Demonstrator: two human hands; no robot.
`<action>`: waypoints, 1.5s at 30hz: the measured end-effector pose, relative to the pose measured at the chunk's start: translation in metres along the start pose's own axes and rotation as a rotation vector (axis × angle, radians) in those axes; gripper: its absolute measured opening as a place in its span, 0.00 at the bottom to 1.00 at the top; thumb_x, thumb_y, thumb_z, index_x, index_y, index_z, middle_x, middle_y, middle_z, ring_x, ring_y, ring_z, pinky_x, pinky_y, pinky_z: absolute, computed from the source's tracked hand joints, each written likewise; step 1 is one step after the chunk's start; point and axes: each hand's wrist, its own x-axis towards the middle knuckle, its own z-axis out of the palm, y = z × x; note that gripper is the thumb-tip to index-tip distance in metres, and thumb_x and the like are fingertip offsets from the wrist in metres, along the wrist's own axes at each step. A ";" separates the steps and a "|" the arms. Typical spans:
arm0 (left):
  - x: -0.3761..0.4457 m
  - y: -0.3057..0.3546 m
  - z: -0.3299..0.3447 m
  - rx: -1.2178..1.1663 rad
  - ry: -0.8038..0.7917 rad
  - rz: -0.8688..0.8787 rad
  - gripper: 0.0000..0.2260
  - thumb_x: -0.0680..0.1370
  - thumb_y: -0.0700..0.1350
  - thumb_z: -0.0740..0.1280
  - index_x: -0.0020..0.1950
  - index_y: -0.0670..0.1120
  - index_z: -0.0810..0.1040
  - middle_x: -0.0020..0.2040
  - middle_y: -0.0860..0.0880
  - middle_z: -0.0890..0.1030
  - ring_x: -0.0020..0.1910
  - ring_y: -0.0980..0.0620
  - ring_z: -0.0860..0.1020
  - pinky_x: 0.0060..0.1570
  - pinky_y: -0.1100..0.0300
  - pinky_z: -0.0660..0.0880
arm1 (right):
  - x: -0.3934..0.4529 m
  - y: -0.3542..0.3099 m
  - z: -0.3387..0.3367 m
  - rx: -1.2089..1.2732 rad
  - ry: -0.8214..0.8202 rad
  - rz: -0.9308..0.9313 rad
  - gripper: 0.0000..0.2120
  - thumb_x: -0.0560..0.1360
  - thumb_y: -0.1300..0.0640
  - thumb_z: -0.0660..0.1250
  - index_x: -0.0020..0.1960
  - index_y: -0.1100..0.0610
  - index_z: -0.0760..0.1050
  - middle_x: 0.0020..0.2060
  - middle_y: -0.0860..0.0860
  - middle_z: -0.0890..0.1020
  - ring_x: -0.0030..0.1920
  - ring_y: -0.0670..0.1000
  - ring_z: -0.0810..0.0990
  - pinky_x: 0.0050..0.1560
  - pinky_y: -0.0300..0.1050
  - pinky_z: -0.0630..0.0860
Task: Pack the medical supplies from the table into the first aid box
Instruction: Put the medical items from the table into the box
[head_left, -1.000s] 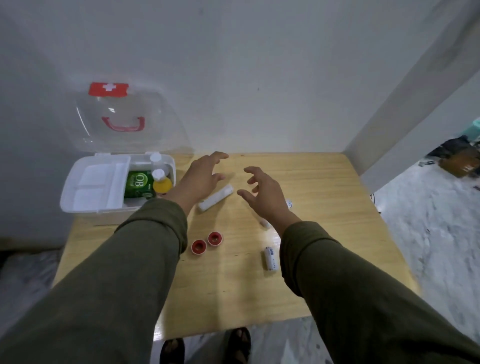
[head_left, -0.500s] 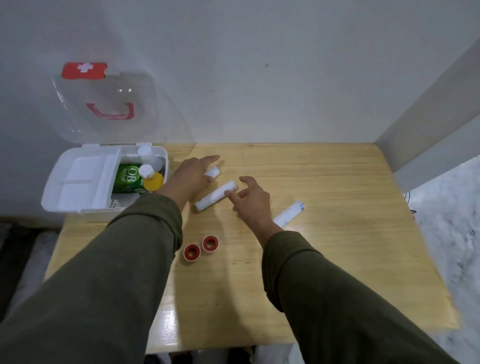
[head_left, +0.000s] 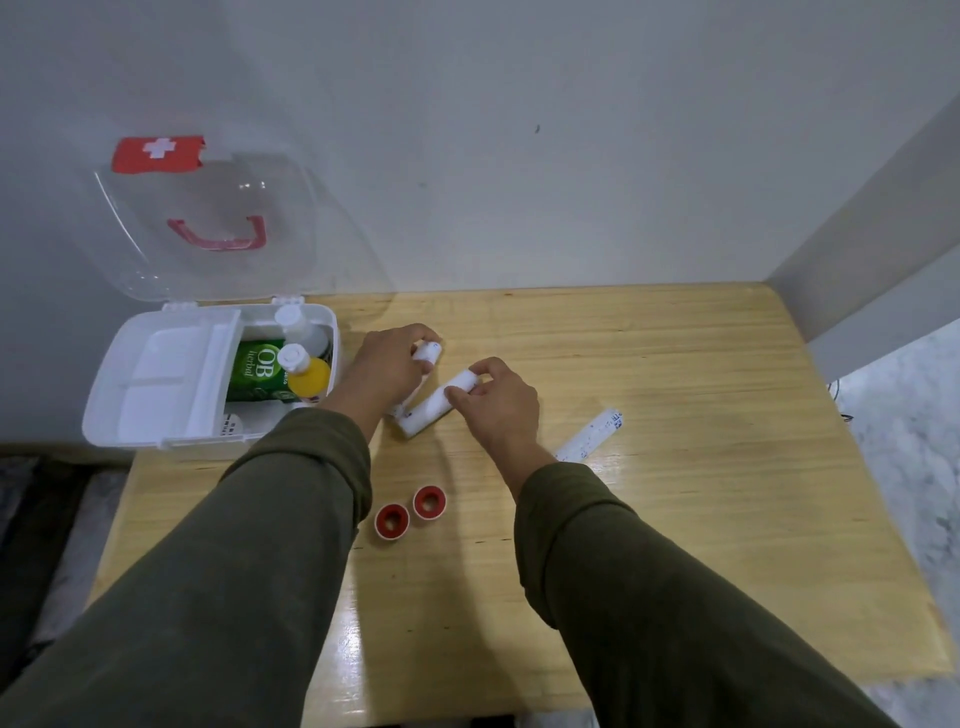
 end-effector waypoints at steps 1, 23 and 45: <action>0.000 0.000 0.000 -0.011 0.001 -0.009 0.13 0.76 0.45 0.66 0.59 0.56 0.76 0.59 0.45 0.79 0.57 0.46 0.75 0.51 0.59 0.68 | 0.000 -0.001 0.001 0.002 0.004 0.009 0.17 0.70 0.52 0.70 0.57 0.53 0.74 0.49 0.53 0.83 0.51 0.53 0.80 0.48 0.45 0.75; -0.052 0.070 -0.058 -0.252 0.095 0.203 0.11 0.75 0.42 0.67 0.57 0.51 0.76 0.48 0.46 0.82 0.45 0.53 0.75 0.46 0.65 0.66 | -0.041 -0.054 -0.072 0.274 0.215 -0.153 0.10 0.69 0.64 0.70 0.47 0.55 0.72 0.45 0.49 0.77 0.36 0.40 0.76 0.32 0.29 0.69; -0.163 -0.049 -0.185 -0.339 0.251 0.377 0.11 0.72 0.40 0.73 0.51 0.50 0.75 0.47 0.51 0.78 0.46 0.53 0.78 0.40 0.69 0.70 | -0.137 -0.160 0.013 0.167 0.267 -0.423 0.10 0.71 0.64 0.70 0.46 0.55 0.70 0.45 0.49 0.78 0.38 0.46 0.80 0.35 0.33 0.76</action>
